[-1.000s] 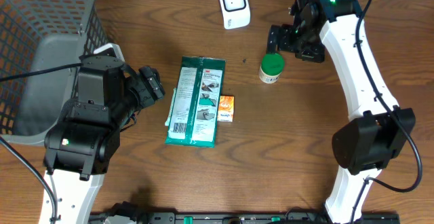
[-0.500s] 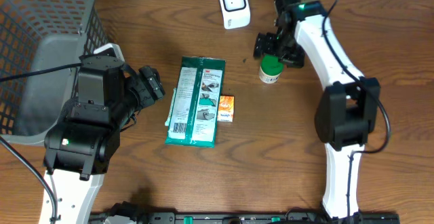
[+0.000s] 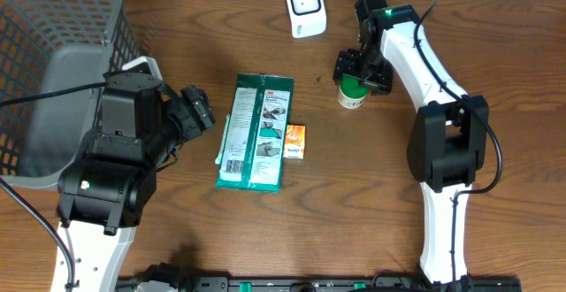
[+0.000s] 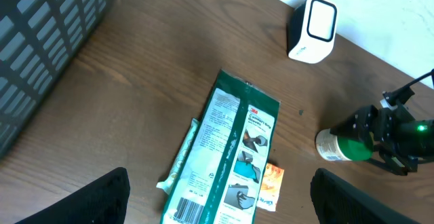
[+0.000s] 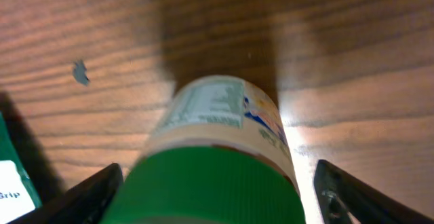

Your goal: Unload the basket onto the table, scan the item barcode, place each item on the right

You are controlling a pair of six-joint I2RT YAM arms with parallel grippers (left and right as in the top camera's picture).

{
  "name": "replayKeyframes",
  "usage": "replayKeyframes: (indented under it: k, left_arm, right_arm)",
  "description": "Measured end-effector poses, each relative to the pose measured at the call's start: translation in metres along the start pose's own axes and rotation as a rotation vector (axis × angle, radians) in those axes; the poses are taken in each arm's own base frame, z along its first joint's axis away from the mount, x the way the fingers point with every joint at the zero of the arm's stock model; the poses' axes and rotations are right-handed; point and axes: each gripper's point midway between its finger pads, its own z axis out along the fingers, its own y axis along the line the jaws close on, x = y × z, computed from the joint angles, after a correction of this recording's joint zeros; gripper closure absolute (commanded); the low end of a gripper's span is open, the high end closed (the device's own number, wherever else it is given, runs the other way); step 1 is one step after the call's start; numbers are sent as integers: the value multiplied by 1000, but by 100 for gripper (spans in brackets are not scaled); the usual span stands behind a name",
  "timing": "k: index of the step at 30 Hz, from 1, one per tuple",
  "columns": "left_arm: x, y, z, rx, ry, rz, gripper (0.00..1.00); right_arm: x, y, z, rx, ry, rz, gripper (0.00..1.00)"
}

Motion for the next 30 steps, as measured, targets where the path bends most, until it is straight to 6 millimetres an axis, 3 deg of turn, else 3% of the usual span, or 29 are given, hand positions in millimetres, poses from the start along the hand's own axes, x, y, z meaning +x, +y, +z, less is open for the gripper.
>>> replayKeyframes:
  k: [3,5,15,26,29,30]
  left_arm:
    - [0,0,0,0,0,0,14]
    - [0,0,0,0,0,0,14]
    - [0,0,0,0,0,0,14]
    - [0,0,0,0,0,0,14]
    - [0,0,0,0,0,0,14]
    - [0,0,0,0,0,0,14]
  right_arm:
    - [3,-2,0,6,12,-1,28]
    - [3,-2,0,6,13,-19,37]
    - [17,0,1,41,45,-187,41]
    - [57,8,0,82,166,-401,34]
    - [59,10,0,81,168,-418,27]
    - [59,10,0,80,169,-421,20]
